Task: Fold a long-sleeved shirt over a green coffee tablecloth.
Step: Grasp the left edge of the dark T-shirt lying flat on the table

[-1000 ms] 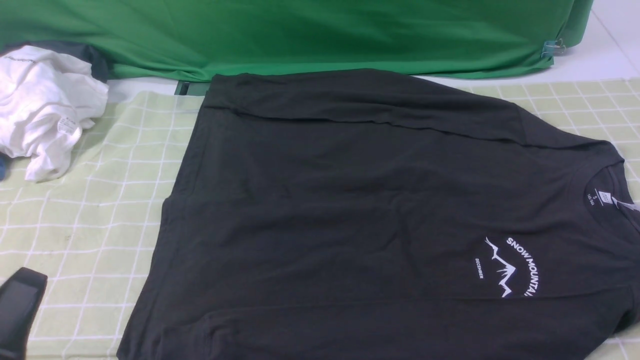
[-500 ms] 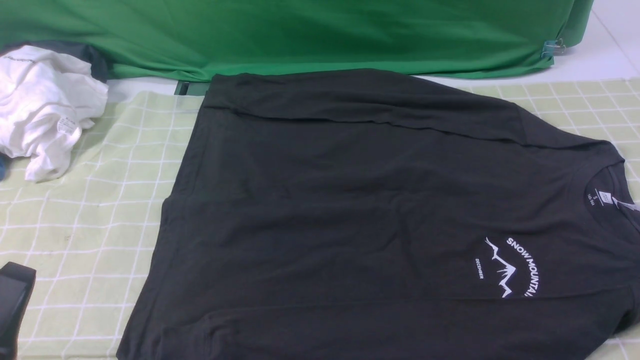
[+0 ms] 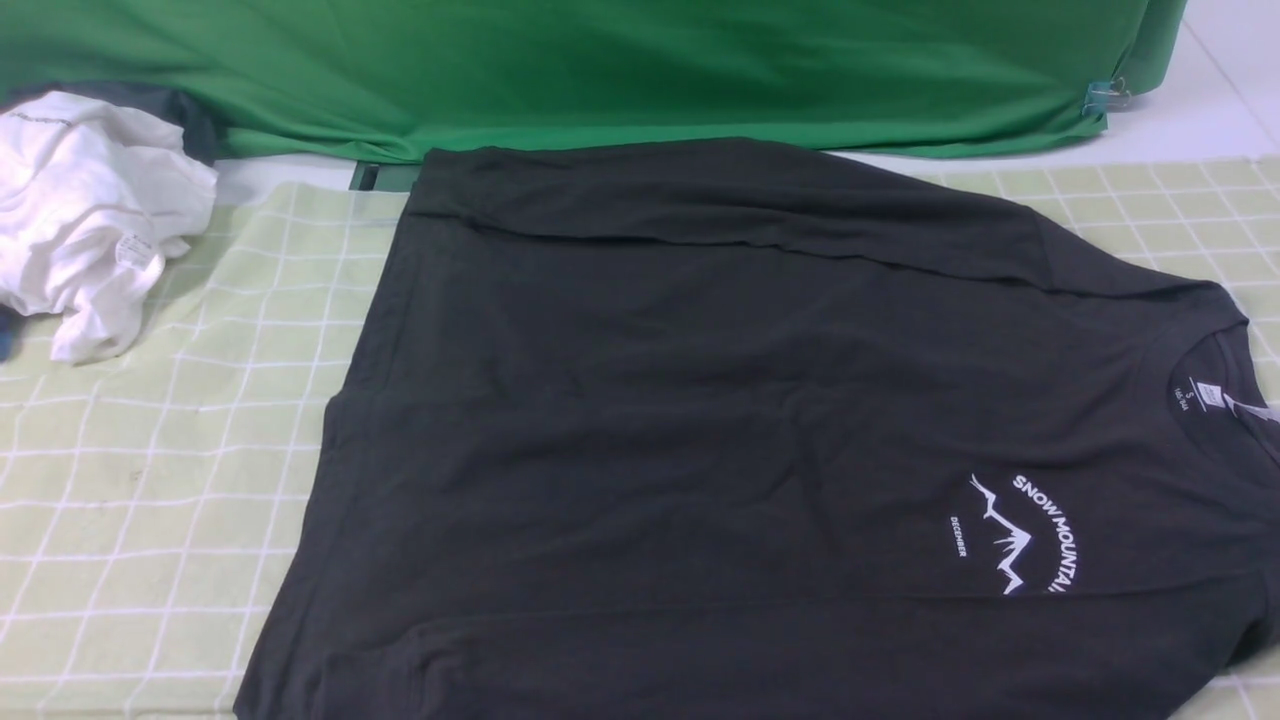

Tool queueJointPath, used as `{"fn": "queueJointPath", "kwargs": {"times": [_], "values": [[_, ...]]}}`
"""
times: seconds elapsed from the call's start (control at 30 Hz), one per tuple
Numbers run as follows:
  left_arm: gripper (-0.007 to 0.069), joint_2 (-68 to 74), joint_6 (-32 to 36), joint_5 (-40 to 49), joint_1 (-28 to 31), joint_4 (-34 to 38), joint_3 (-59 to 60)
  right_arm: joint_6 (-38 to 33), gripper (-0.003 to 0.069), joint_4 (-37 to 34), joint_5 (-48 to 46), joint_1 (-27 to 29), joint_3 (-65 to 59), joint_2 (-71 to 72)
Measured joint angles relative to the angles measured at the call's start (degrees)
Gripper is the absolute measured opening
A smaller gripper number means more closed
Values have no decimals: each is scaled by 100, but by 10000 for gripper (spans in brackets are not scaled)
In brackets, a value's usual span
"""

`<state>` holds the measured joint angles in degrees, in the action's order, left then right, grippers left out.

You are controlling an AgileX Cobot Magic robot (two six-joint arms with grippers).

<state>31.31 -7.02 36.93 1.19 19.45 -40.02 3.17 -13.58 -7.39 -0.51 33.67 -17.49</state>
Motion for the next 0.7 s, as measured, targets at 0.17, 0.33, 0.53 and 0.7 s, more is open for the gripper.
{"fn": "queueJointPath", "kwargs": {"times": [0.17, 0.33, 0.53, 0.7], "values": [[39, 1590, 654, 1514, 0, -14, -496, -913, 7, 0, -2482, 0, 1179, -1186], [68, 3370, 1054, 2332, 0, -78, -469, -1272, 10, -7, -4057, 0, 1382, -2245], [123, 4696, 1211, 2078, -37, 69, -469, -1291, 15, -7, -4620, 0, 1382, -2847], [216, 5458, 1213, 1688, -252, 73, -469, -1296, 24, -7, -4669, 0, 1382, -3057]]}}
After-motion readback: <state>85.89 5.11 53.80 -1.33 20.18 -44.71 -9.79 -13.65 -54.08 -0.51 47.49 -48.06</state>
